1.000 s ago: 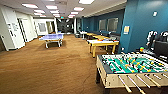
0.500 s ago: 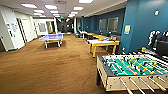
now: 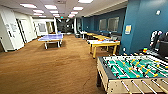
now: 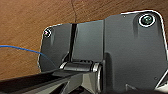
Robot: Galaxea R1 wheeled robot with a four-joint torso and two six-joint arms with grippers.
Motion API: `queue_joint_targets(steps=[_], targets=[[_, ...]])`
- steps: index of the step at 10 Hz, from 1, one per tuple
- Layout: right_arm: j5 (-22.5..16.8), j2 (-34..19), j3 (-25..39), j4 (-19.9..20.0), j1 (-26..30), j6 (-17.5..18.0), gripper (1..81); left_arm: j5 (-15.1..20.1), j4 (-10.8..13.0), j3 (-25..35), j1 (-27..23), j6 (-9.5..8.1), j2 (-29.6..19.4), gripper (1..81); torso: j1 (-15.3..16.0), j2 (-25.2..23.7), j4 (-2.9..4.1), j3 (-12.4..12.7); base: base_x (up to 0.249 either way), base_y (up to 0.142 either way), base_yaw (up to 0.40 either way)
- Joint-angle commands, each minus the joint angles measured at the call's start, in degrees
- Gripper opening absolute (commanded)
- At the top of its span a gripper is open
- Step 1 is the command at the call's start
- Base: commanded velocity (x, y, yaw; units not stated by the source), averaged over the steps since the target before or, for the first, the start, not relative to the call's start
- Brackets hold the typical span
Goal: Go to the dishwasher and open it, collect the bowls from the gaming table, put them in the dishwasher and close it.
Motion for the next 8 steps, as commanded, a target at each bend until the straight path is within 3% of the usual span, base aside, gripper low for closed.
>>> queue_joint_targets(steps=[1, 8], targets=[[-2.39, 0.39, 0.5, -0.14, 2.78, -0.19, 81.1, 2.5, 0.1, -0.02, -2.39, 0.13, -0.74, 81.1, 0.0, 0.0, 0.0, 0.0, 0.118, 0.0, 0.0], [-2.39, 0.3, 0.41, -0.23, 2.7, -0.19, 81.1, 2.59, 0.1, -0.02, -2.31, 0.13, -0.65, 81.1, 0.0, 0.0, 0.0, 0.0, 0.118, 0.0, 0.0]])
